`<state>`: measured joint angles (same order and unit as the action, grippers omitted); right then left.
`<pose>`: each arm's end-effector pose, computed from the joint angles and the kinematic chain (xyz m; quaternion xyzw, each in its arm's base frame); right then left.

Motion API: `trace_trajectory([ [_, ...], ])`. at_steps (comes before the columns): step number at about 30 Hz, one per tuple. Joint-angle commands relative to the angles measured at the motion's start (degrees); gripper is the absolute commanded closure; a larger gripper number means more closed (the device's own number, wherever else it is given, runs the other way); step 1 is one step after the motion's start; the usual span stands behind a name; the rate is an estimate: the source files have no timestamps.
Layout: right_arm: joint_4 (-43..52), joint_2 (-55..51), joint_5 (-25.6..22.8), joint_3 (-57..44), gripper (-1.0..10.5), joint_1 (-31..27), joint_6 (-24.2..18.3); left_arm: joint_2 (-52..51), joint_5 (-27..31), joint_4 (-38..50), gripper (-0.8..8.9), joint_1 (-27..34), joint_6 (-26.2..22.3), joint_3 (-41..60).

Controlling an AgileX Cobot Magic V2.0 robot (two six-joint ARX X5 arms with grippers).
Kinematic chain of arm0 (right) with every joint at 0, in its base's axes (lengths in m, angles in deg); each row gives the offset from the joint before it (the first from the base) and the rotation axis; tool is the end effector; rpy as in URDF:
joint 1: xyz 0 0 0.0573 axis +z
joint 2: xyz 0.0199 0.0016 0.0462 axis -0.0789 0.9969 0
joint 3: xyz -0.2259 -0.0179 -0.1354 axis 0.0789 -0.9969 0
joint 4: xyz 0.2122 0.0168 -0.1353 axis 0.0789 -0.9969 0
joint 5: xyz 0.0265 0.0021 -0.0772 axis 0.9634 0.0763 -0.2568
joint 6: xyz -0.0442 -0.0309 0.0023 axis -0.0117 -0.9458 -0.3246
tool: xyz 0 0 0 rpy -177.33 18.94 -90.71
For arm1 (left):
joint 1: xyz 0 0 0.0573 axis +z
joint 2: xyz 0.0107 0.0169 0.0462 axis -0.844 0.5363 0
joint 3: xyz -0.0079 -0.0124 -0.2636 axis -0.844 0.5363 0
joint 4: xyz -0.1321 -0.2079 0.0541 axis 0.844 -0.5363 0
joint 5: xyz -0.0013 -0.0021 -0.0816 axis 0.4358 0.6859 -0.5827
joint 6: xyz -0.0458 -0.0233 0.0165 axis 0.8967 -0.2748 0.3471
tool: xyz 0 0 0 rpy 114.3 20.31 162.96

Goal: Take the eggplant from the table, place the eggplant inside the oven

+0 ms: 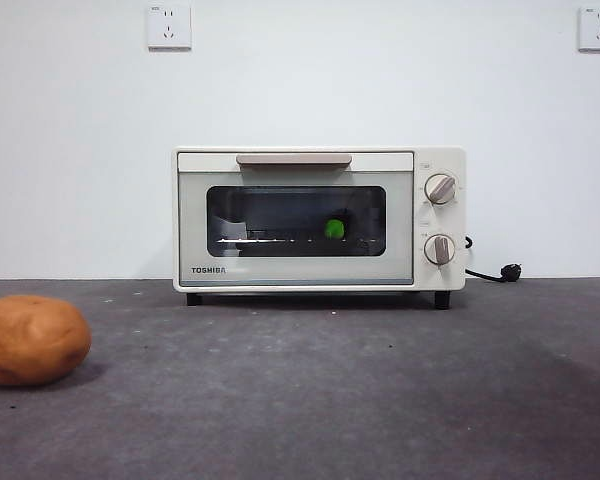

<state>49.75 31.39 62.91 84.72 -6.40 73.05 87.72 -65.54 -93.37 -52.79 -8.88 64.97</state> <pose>0.0880 -0.0067 0.1928 0.0121 0.0147 -0.0816 0.9965 0.0941 0.0075 0.1530 -0.0504 0.1002 0.0389 0.9929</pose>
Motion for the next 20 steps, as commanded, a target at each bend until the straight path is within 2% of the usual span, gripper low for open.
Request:
trace_trajectory([
  [1, 0.39, -0.09, 0.02, -1.20, 9.5, -0.04, -0.02, 0.04, -0.24, 0.46, 8.17, 0.17, 0.57, 0.61],
  [4, 0.90, -0.09, 0.17, -2.08, 9.5, -0.04, 0.15, 0.33, -0.26, 0.46, 8.17, 0.17, 0.55, 0.61],
  [9, 5.18, -0.09, 0.68, -6.91, 9.5, -0.04, 3.69, 0.39, -0.26, 0.46, 8.17, 0.17, 0.55, 0.61],
  [10, 3.56, -0.09, 0.68, -6.86, 9.5, -0.04, 4.35, 0.39, -0.24, 0.46, 8.17, 0.17, 0.55, 0.61],
  [15, -1.44, -0.09, 0.57, -6.86, 9.5, -0.04, 3.17, 0.39, -0.26, 0.46, 8.17, 0.17, 0.55, 0.61],
  [20, -1.42, -0.09, 1.57, -6.86, 9.5, -0.04, 2.82, 0.39, -0.24, 0.46, 8.17, 0.17, 0.55, 0.61],
])
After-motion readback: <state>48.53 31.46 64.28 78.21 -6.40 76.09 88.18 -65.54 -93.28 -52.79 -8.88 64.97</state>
